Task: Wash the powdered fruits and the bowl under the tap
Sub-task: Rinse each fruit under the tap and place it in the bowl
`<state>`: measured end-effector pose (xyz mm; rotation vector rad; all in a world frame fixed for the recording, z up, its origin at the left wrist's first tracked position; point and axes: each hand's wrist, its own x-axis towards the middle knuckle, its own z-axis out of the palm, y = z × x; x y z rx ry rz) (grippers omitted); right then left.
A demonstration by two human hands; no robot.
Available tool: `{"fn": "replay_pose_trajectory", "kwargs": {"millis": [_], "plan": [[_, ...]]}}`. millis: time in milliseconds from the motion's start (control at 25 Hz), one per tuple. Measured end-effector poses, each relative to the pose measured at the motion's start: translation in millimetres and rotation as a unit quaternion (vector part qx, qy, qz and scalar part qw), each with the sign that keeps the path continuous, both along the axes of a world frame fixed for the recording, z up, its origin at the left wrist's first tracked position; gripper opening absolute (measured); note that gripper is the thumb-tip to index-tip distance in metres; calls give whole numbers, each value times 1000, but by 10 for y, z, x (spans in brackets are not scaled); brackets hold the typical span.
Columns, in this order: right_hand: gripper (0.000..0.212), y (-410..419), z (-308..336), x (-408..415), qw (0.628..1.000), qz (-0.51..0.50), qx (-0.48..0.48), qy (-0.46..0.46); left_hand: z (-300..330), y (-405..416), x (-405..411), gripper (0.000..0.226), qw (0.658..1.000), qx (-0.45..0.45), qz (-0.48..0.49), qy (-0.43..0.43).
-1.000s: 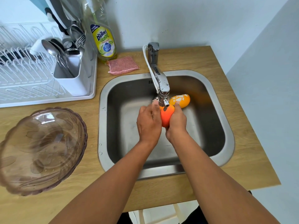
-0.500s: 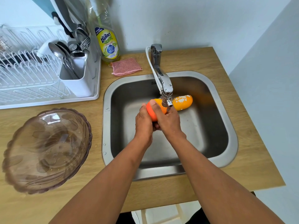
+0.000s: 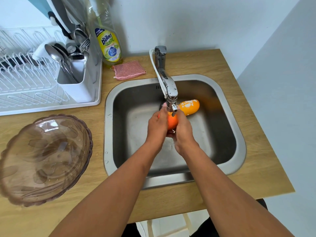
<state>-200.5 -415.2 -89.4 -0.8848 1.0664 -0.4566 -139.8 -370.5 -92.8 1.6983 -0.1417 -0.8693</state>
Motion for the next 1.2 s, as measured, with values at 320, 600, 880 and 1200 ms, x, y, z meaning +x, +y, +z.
{"fn": "replay_pose_trajectory", "kwargs": {"millis": [320, 600, 880, 1200], "plan": [[39, -71, -76, -11, 969, 57, -197, 138, -170, 175, -128, 52, 999, 23, -5, -39], [33, -72, -149, -24, 929, 129, -304, 167, -162, 128, -49, 70, 990, 11, 49, 135], [49, 7, -88, 35, 997, 2, 54, 52, -156, 144, -16, 57, 994, -21, 14, 107], [21, 93, -104, 42, 981, 3, -172, 87, -123, 257, -54, 50, 988, 45, -45, -139]]}}
